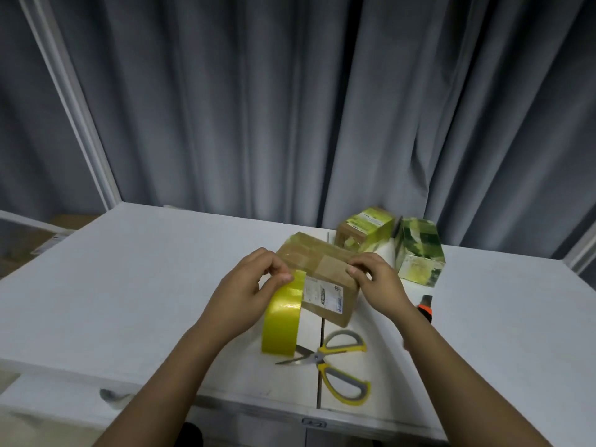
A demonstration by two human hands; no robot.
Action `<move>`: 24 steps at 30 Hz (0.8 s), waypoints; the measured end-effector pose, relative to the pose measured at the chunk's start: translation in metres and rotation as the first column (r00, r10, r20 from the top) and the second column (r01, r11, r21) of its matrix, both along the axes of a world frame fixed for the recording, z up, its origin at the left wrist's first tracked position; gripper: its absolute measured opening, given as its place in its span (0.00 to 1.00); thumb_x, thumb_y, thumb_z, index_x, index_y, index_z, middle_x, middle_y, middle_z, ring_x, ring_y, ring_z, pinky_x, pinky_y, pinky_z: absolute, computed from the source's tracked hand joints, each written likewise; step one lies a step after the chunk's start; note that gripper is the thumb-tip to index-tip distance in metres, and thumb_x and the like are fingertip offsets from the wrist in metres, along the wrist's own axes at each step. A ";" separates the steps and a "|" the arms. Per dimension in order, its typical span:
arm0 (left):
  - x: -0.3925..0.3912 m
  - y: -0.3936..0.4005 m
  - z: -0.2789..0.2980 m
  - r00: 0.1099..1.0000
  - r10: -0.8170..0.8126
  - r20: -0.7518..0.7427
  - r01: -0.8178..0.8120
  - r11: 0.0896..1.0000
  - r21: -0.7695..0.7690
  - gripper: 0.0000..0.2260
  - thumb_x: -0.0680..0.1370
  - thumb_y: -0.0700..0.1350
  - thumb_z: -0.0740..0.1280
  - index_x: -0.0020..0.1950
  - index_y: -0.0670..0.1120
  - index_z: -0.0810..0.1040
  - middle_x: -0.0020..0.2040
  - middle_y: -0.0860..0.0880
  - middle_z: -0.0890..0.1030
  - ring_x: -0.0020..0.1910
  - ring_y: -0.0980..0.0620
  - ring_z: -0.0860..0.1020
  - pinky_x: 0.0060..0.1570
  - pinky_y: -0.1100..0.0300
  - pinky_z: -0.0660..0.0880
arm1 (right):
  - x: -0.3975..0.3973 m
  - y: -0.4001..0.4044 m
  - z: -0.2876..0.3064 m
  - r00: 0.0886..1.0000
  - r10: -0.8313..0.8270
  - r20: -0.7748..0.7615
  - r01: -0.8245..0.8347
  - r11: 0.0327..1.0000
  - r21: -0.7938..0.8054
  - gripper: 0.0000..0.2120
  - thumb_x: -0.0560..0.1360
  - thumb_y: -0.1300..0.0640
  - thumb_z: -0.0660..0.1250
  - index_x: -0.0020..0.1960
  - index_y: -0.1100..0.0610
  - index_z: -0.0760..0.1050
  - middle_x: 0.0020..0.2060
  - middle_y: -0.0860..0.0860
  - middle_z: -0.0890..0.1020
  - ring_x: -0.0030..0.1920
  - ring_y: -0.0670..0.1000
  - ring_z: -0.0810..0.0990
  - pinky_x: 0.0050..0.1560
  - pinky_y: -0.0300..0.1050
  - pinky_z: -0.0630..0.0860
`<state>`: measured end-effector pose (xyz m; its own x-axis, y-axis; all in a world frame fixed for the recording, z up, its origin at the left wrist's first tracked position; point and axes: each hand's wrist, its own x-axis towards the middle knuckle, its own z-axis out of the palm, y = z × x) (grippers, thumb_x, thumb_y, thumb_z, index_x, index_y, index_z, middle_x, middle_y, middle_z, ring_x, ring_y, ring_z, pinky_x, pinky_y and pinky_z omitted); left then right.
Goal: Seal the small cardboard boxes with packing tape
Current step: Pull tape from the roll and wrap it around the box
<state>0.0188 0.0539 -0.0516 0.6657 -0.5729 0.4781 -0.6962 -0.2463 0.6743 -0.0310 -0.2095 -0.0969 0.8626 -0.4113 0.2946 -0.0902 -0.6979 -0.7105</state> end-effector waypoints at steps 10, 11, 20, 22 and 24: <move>0.002 -0.016 0.018 0.999 -0.035 -0.015 0.036 0.999 0.033 0.06 0.77 0.46 0.67 0.42 0.56 0.74 0.44 0.60 0.75 0.46 0.59 0.75 0.39 0.72 0.68 | 0.032 -0.008 0.012 0.978 0.203 -0.038 -0.204 0.979 -0.019 0.09 0.76 0.63 0.67 0.55 0.59 0.80 0.55 0.48 0.77 0.58 0.48 0.74 0.63 0.40 0.68; 0.001 -0.018 0.018 0.999 -0.048 -0.010 0.048 0.998 0.043 0.06 0.77 0.47 0.67 0.42 0.56 0.74 0.44 0.60 0.75 0.45 0.59 0.75 0.40 0.70 0.69 | 0.030 -0.007 0.012 0.985 0.171 -0.021 -0.172 0.982 -0.076 0.12 0.76 0.61 0.68 0.58 0.58 0.78 0.57 0.48 0.75 0.60 0.47 0.72 0.63 0.38 0.66; -0.022 -0.053 0.025 0.996 0.027 0.084 -0.029 0.999 0.016 0.04 0.76 0.53 0.64 0.42 0.56 0.72 0.43 0.61 0.75 0.43 0.62 0.74 0.42 0.67 0.70 | -0.064 0.050 0.008 0.971 0.124 0.206 -0.210 0.853 0.477 0.19 0.76 0.39 0.58 0.48 0.56 0.73 0.43 0.52 0.77 0.47 0.52 0.77 0.49 0.48 0.75; -0.027 -0.063 0.030 0.993 0.060 0.105 -0.056 0.998 -0.043 0.05 0.77 0.48 0.66 0.42 0.55 0.72 0.42 0.61 0.74 0.41 0.63 0.74 0.40 0.72 0.67 | -0.083 0.058 0.007 0.961 0.242 0.133 -0.275 0.804 0.526 0.24 0.74 0.35 0.58 0.50 0.57 0.74 0.44 0.54 0.78 0.46 0.48 0.78 0.48 0.42 0.74; -0.030 -0.073 0.036 0.993 0.081 0.087 -0.074 0.993 -0.087 0.04 0.77 0.46 0.66 0.43 0.52 0.73 0.43 0.58 0.75 0.40 0.61 0.74 0.42 0.65 0.70 | -0.094 0.062 0.010 0.959 0.238 0.152 -0.282 0.792 0.541 0.23 0.74 0.40 0.61 0.51 0.61 0.76 0.46 0.60 0.78 0.45 0.49 0.78 0.47 0.43 0.74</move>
